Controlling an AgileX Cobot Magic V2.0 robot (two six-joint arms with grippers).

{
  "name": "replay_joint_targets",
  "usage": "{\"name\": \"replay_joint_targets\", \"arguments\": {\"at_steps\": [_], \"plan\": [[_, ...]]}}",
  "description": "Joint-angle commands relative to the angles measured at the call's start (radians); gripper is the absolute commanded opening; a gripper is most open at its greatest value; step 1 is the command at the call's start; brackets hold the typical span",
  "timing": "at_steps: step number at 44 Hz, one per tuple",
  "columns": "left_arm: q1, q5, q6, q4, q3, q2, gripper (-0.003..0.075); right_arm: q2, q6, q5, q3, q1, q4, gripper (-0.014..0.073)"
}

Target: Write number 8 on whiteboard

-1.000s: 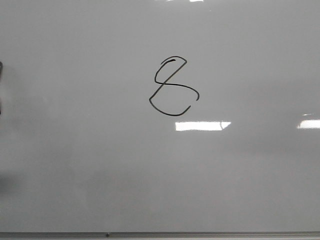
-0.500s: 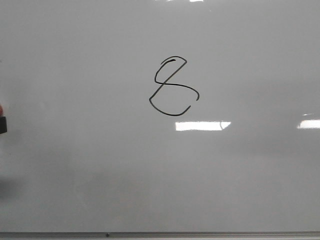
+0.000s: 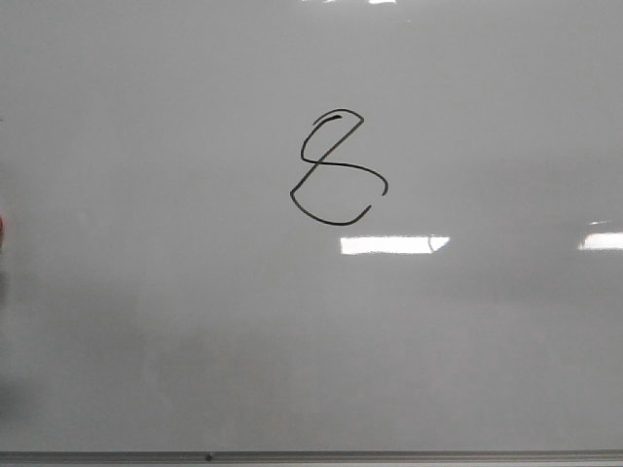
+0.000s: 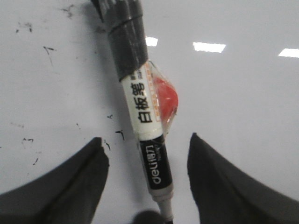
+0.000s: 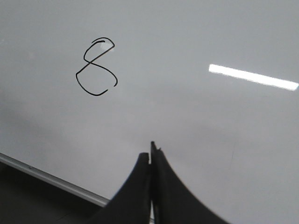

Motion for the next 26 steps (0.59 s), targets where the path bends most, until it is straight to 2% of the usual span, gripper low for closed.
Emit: {"name": "replay_joint_targets", "arguments": {"at_steps": [1, 8, 12, 17, 26], "plan": [[0.003, -0.226, 0.000, -0.005, 0.030, -0.100, 0.0468, 0.009, 0.002, -0.079, -0.027, -0.008, 0.014, -0.0067], [0.003, -0.210, 0.000, 0.038, 0.112, -0.282, 0.0377, 0.009, 0.002, -0.080, -0.027, -0.008, 0.014, -0.0067], [0.003, -0.126, 0.000, 0.095, 0.129, -0.415, 0.0297, 0.009, 0.002, -0.080, -0.027, -0.008, 0.014, -0.0067], [0.003, 0.117, 0.000, 0.142, 0.100, -0.592, 0.0191, 0.009, 0.002, -0.080, -0.027, -0.008, 0.014, -0.0067], [0.003, 0.699, -0.006, 0.230, -0.051, -0.905, -0.0008, 0.009, 0.002, -0.080, -0.027, -0.008, 0.014, -0.0067]]}}
